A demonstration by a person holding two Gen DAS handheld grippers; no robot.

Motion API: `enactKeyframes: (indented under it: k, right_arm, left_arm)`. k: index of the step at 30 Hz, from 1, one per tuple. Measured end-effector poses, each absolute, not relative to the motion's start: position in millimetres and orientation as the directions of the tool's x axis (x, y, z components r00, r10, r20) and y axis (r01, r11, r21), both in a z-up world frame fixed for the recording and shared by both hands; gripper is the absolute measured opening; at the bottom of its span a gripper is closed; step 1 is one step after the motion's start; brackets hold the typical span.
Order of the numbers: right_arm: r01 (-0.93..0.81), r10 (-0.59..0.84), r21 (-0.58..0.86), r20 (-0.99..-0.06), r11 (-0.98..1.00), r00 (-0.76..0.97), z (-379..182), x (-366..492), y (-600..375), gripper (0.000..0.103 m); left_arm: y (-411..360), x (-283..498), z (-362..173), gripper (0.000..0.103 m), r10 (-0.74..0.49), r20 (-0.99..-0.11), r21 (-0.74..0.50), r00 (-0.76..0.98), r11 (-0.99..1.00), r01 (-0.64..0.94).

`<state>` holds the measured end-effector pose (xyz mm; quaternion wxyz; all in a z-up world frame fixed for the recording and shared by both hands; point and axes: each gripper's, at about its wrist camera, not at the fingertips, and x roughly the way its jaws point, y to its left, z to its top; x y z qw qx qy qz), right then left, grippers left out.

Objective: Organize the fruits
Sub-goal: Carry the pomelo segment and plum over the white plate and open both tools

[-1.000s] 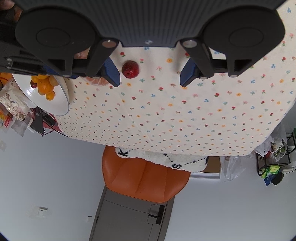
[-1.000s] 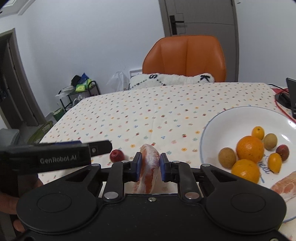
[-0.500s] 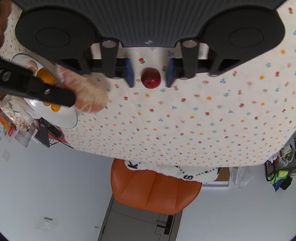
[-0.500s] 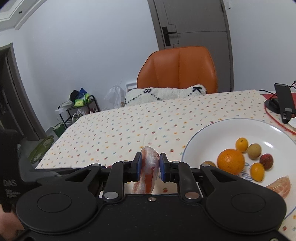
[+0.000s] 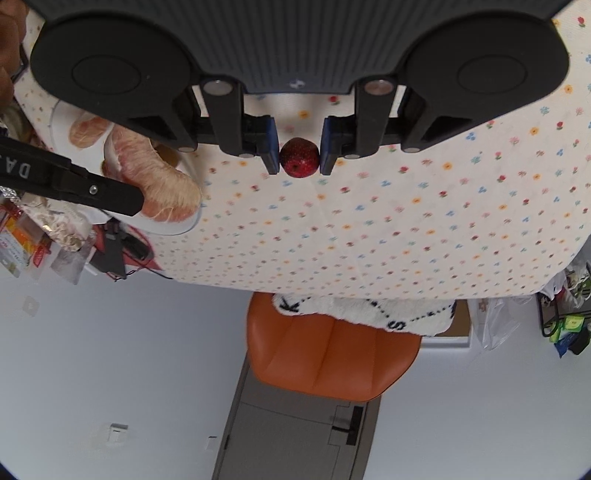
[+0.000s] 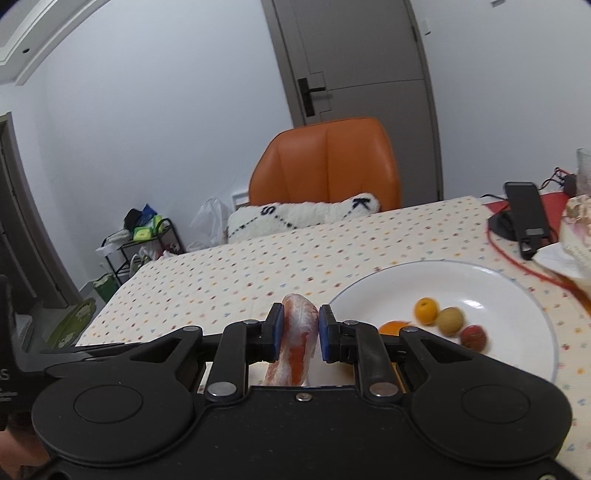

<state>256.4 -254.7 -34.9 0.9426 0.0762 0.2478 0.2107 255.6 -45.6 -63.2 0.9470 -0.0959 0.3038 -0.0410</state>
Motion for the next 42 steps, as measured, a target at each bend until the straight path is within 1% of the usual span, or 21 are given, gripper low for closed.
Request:
enactKeyframes:
  k: [13,29,31,33,36,38,42]
  right_arm:
    - [-0.266,0.353,0.248,-0.431,0.931,0.83,-35.7,262.6,-299.2,0.018]
    - [-0.191,0.303,0.278,-0.45,0.941,0.84,-53.3,274.8,-339.6,0.016]
    - [-0.162,0.289,0.294,-0.465,0.942,0.836,-57.2,278.2,-344.8,0.018]
    - [-0.146,0.29,0.318,-0.473,0.937,0.832,-61.0,279.5,-351.2,0.025]
    - [-0.153,0.295,0.32,-0.462,0.935,0.836,-61.8,275.4,-354.8,0.025]
    - [-0.156,0.3,0.325,-0.462,0.933,0.834,-61.8,273.5,-355.6,0.025]
    - [-0.167,0.307,0.315,-0.471,0.934,0.827,-62.9,269.7,-352.1,0.032]
  left_arm:
    - [-76.7,261.7,-51.9,0.021,-0.176,-0.545,-0.21,0.82,0.975,0.07]
    - [-118.8,277.0,-54.0,0.021,-0.221,-0.554,-0.197,0.802,0.972,0.131]
    - [-123.5,278.6,-55.5,0.021,-0.228,-0.559,-0.196,0.797,0.971,0.14]
    - [-127.3,280.0,-56.4,0.021,-0.241,-0.566,-0.2,0.788,0.968,0.152]
    - [-131.7,279.5,-55.8,0.025,-0.241,-0.561,-0.194,0.792,0.968,0.157]
    - [-132.8,279.3,-55.9,0.025,-0.238,-0.565,-0.191,0.79,0.969,0.155]
    - [-131.3,276.6,-55.6,0.027,-0.235,-0.573,-0.193,0.785,0.97,0.149]
